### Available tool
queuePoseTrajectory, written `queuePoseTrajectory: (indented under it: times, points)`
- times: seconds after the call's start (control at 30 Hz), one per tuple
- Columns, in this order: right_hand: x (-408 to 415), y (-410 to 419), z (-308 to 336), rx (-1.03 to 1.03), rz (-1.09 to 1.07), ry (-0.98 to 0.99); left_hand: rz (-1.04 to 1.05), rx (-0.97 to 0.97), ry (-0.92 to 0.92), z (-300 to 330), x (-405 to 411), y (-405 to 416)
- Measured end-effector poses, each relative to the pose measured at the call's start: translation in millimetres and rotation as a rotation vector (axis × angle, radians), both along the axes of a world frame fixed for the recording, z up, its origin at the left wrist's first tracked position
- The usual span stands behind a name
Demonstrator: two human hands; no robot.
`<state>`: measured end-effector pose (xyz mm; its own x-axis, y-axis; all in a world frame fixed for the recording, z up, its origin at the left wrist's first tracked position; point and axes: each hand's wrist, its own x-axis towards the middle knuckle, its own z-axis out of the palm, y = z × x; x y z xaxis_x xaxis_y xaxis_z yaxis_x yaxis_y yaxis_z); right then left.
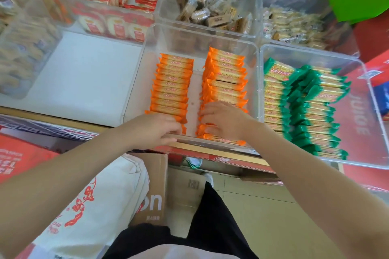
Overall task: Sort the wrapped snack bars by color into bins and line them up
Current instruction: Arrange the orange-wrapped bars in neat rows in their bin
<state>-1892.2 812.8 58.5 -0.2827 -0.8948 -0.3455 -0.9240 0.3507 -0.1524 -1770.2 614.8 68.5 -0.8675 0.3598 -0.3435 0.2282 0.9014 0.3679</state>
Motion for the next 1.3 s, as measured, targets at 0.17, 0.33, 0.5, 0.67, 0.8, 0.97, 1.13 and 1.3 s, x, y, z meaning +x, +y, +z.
queuePoseTrajectory:
  times: [0.17,0.33,0.5,0.67,0.8,0.97,1.13,1.3]
  points:
    - [1,34,10,-0.476,-0.472,-0.076,0.265,0.163,-0.096,7,-13,13]
    - [-25,54,29,-0.206,-0.427,-0.017,0.633,0.503,-0.174,-7,-75,35]
    - [-59,24,22,0.005,-0.187,0.144,0.916,0.781,-0.342,-24,-113,54]
    - [-94,21,17,0.131,-0.104,0.223,0.945,0.820,-0.371,-26,-127,67]
    - [-103,23,16,0.084,-0.058,0.252,0.980,0.839,-0.380,-29,-128,68]
    - [-97,16,17,0.068,-0.117,0.270,0.904,0.614,-0.296,-14,-127,72]
    - [-81,65,27,-0.314,-0.157,-0.004,0.661,0.282,0.186,14,-89,94]
    - [-31,129,21,-0.435,-0.264,-0.029,0.280,0.245,0.171,25,-18,112]
